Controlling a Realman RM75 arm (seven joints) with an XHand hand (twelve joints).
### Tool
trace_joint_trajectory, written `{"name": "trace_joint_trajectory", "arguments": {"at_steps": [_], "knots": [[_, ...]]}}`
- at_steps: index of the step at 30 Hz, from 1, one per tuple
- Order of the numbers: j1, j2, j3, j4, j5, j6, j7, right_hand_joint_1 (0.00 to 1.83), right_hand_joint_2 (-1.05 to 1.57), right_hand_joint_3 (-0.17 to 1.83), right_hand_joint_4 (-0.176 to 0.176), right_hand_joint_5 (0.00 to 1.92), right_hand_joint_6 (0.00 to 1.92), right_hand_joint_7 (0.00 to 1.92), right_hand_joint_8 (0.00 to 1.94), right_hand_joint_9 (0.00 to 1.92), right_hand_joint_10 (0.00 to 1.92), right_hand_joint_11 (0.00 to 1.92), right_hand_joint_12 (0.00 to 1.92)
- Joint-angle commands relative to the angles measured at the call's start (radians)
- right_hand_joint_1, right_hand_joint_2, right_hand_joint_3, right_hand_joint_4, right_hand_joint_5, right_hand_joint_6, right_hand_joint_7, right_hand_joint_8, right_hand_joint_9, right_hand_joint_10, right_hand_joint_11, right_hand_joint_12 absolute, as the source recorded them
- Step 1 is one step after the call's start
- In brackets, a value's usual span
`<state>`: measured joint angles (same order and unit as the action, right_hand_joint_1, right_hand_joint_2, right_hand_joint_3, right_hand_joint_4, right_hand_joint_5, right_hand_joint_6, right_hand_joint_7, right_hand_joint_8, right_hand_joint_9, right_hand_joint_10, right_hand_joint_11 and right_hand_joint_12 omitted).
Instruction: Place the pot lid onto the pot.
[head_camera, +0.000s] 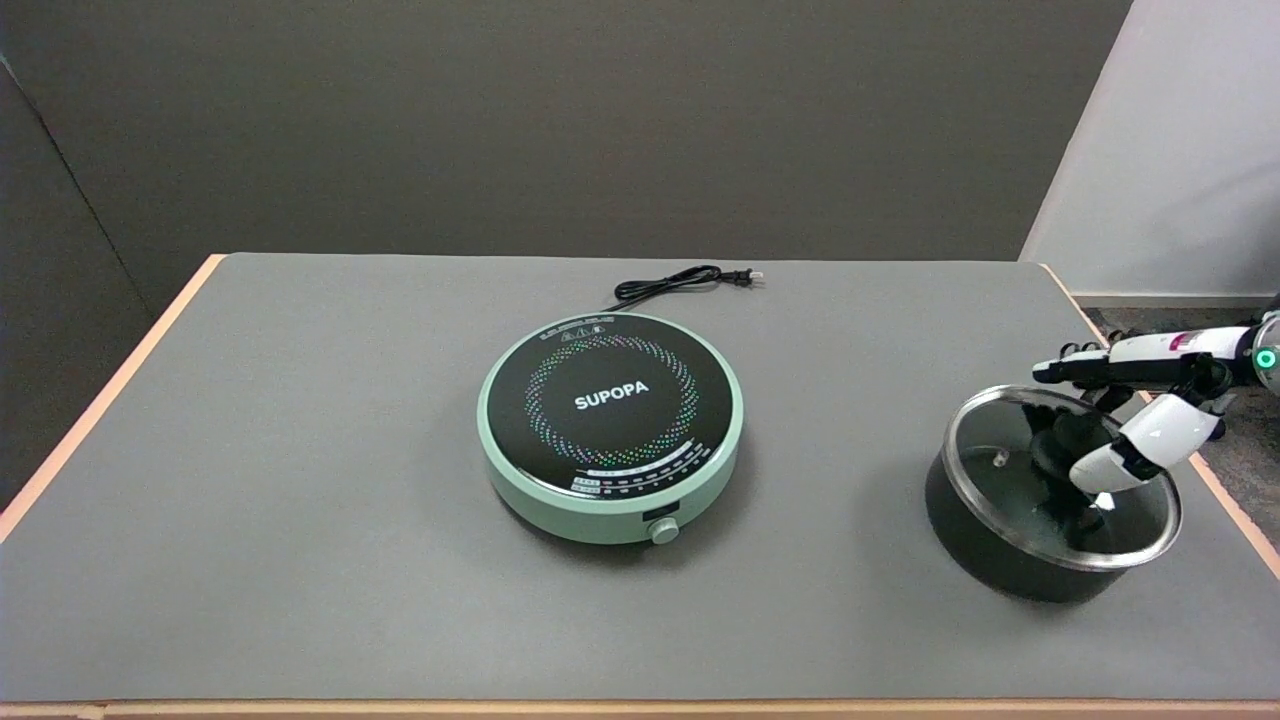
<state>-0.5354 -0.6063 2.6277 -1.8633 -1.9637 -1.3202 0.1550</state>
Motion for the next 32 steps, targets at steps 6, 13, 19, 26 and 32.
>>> {"name": "trace_joint_trajectory", "arguments": {"at_steps": [6, 13, 19, 26, 32], "knots": [[0.025, 0.012, 0.001, -0.005, -0.092, 0.167, -0.008, 0.81, 0.38, 0.64, -0.003, 0.0, 0.0, 0.0, 0.0, 0.0, 0.0, 0.15, 0.34], [-0.017, -0.018, 0.001, -0.004, -0.149, 0.494, 0.001, 0.76, 0.4, 0.54, -0.013, 0.0, 0.0, 0.0, 0.0, 0.0, 0.0, 0.06, 0.32], [-0.086, -0.174, -0.101, 0.055, -0.168, 1.321, 0.002, 0.75, 0.41, 0.55, -0.014, 0.0, 0.0, 0.0, 0.0, 0.0, 0.0, 0.0, 0.21], [-0.039, -0.194, -0.315, 0.214, 0.038, 1.879, 0.002, 0.58, 0.37, 0.82, 0.033, 0.06, 0.13, 0.08, 0.14, 0.1, 0.21, 0.12, 0.54], [-0.005, -0.174, -0.392, 0.241, 0.13, 1.85, 0.143, 0.5, 0.4, 0.84, 0.041, 0.12, 0.14, 0.15, 0.14, 0.21, 0.22, 0.18, 0.55]]}}
